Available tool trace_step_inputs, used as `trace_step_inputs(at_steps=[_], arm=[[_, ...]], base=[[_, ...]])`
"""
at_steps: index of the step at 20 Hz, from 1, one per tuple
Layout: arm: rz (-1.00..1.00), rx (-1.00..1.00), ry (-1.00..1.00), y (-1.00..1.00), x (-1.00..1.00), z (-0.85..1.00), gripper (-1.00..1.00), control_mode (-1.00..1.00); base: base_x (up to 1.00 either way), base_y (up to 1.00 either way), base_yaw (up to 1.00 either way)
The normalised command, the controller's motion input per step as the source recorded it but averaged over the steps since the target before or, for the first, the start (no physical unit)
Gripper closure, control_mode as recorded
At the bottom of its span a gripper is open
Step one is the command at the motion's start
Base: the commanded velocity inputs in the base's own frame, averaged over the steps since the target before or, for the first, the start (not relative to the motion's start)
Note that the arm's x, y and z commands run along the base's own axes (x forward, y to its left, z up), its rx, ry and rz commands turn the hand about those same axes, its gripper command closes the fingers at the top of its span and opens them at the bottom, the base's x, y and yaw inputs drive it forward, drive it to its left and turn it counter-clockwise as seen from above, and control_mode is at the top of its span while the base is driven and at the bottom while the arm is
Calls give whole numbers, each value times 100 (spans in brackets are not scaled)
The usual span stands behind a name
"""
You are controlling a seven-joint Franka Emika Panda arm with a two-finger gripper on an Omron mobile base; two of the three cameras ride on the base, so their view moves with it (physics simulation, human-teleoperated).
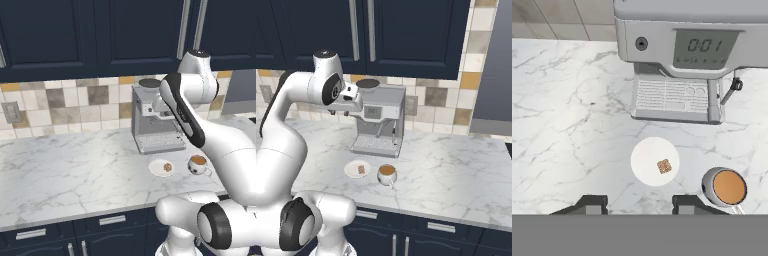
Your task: Take a sugar cube from the saucer and place it inside the coffee. Then, grab milk from the fridge and place it next to the coffee on the counter to sweeten the coffee.
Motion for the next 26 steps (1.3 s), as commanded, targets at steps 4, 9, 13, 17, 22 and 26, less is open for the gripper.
trace_step_inputs(at_steps=[4, 9, 13, 17, 22, 26], arm=[[0, 0, 0, 0, -8, -2, -100, -100], [0, 0, 12, 0, -22, -48, -100, -100], [-3, -3, 12, -23, -12, -94, -100, -100], [-9, -11, 0, -41, -4, -100, -100, -100], [-4, -17, -6, -26, 0, -94, -100, -100], [0, -10, -10, 1, 4, -55, -100, -100]], base=[[0, 0, 0], [0, 0, 0], [0, 0, 0], [0, 0, 0], [0, 0, 0], [0, 0, 0]])
